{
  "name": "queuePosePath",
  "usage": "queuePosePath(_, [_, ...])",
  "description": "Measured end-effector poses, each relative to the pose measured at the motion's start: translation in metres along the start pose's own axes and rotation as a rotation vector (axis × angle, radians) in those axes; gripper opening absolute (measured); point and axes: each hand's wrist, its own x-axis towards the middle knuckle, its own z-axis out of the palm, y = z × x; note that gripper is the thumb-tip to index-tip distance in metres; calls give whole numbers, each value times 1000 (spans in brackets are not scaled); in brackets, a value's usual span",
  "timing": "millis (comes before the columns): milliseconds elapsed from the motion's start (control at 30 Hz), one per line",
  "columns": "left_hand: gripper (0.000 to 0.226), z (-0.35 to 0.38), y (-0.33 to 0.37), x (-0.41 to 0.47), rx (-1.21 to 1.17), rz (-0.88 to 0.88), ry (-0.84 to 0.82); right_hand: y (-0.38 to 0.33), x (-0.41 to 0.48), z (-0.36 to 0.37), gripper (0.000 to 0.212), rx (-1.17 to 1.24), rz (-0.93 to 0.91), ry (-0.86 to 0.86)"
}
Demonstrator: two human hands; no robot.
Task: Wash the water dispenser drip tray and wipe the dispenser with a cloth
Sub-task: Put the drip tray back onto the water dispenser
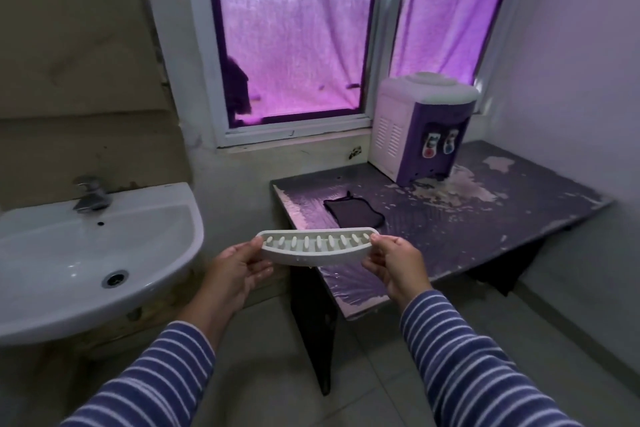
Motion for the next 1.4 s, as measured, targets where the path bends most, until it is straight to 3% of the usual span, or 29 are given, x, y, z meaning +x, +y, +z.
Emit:
queuePosePath(267, [18,64,-17,41,27,-31,-91,-24,38,-44,8,27,-3,102])
queuePosePath(700, [28,180,-46,160,68,-116,-180,-60,174,-93,5,64,-17,272])
queuePosePath(833, [21,220,-51,185,90,-93,-211,-76,203,-113,5,86,-34,297])
queuePosePath(1100, [21,298,-83,229,59,-93,-188,-111,278,-165,3,44,-31,250])
queuePosePath(1400, [20,398,-134,243,-14,-85,-39,-165,370,-245,4,-41,14,100])
